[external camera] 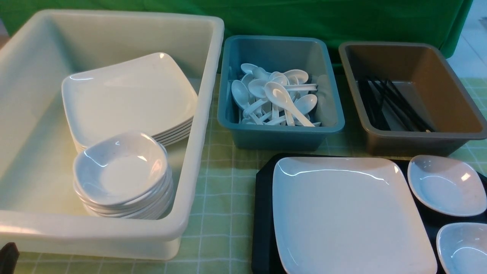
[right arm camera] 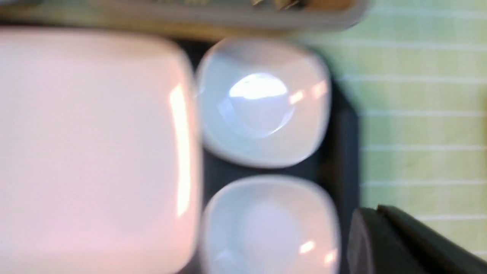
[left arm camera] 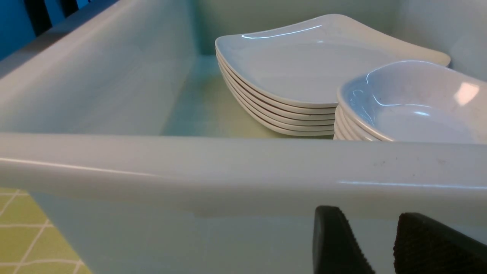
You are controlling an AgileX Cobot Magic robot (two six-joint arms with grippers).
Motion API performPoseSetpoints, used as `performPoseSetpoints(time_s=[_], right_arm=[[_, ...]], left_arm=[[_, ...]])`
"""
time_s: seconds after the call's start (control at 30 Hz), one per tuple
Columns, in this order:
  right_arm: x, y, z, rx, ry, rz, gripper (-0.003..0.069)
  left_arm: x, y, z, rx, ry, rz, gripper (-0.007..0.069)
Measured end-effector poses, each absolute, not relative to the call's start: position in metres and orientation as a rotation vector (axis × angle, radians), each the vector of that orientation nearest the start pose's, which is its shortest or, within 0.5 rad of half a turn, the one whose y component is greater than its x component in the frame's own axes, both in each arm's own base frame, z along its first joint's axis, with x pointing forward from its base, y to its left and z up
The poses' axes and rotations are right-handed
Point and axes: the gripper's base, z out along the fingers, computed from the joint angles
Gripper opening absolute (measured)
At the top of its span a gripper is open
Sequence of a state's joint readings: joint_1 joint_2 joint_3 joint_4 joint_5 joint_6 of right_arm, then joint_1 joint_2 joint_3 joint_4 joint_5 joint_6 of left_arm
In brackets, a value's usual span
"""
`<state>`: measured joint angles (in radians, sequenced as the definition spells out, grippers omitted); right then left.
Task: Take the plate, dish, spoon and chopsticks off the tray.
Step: Use the right arm to grab a small plate from the dinner plate
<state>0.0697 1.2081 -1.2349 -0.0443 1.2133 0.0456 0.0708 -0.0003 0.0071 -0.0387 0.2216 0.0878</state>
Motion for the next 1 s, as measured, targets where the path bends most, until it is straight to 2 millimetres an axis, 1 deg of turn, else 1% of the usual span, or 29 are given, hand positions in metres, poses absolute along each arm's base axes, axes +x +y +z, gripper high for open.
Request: performPoseSetpoints(time_s=[0.03, 0.07, 0.13, 0.23, 0.3, 0.33, 0.4, 0.43, 0.57, 0.6, 0.63, 0.67, 0.7, 0.73, 0.77, 0.87, 0.97, 1.0], right_arm=[[0.220, 0.013, 0.367, -0.050, 2.678, -0.006, -0.0005], [0.211, 0.015, 0.352, -0.066, 2.724, 0.026, -0.0002], [0.205, 0.014, 0.339, -0.085, 2.761, 0.021, -0.0001], [0.191, 0.008, 0.303, -0.191, 2.879, -0.079, 0.0003], [0.188, 0.005, 0.291, -0.209, 2.918, -0.127, 0.0004], [0.188, 0.003, 0.281, -0.222, 2.947, -0.164, 0.0003], [0.193, 0.003, 0.271, -0.232, 2.967, -0.180, 0.0003], [0.202, 0.003, 0.263, -0.238, 2.980, -0.185, 0.0005], [0.229, 0.002, 0.244, -0.180, 2.968, -0.173, 0.0006], [0.241, -0.002, 0.238, -0.126, 2.957, -0.166, 0.0006], [0.246, -0.006, 0.236, -0.093, 2.953, -0.164, 0.0003], [0.257, -0.015, 0.231, -0.009, 2.955, -0.138, -0.0003], [0.260, -0.016, 0.231, 0.007, 2.954, -0.127, -0.0004], [0.268, -0.025, 0.228, 0.089, 2.952, -0.082, -0.0006], [0.271, -0.031, 0.228, 0.125, 2.949, -0.060, -0.0006], [0.283, -0.047, 0.223, 0.269, 2.921, 0.080, -0.0006], [0.288, -0.054, 0.217, 0.354, 2.886, 0.153, 0.0001], [0.291, -0.059, 0.214, 0.401, 2.868, 0.174, 0.0025]], left_arm=[[0.056, 0.003, 0.191, -0.011, 1.712, 0.082, 0.0223], [0.056, 0.003, 0.191, -0.011, 1.712, 0.082, 0.0223], [0.056, 0.003, 0.191, -0.011, 1.712, 0.082, 0.0223], [0.056, 0.003, 0.191, -0.011, 1.712, 0.082, 0.0223], [0.056, 0.003, 0.191, -0.011, 1.712, 0.082, 0.0223], [0.056, 0.003, 0.191, -0.011, 1.712, 0.082, 0.0223], [0.056, 0.003, 0.191, -0.011, 1.712, 0.082, 0.0223], [0.056, 0.003, 0.191, -0.011, 1.712, 0.082, 0.0223], [0.056, 0.003, 0.191, -0.011, 1.712, 0.082, 0.0223], [0.056, 0.003, 0.191, -0.011, 1.712, 0.082, 0.0223], [0.056, 0.003, 0.191, -0.011, 1.712, 0.082, 0.0223], [0.056, 0.003, 0.191, -0.011, 1.712, 0.082, 0.0223], [0.056, 0.003, 0.191, -0.011, 1.712, 0.082, 0.0223], [0.056, 0.003, 0.191, -0.012, 1.712, 0.082, 0.0223], [0.056, 0.003, 0.191, -0.012, 1.712, 0.082, 0.0223], [0.056, 0.003, 0.191, -0.011, 1.712, 0.082, 0.0223], [0.056, 0.003, 0.191, -0.011, 1.712, 0.082, 0.0223], [0.056, 0.003, 0.191, -0.011, 1.712, 0.082, 0.0223]])
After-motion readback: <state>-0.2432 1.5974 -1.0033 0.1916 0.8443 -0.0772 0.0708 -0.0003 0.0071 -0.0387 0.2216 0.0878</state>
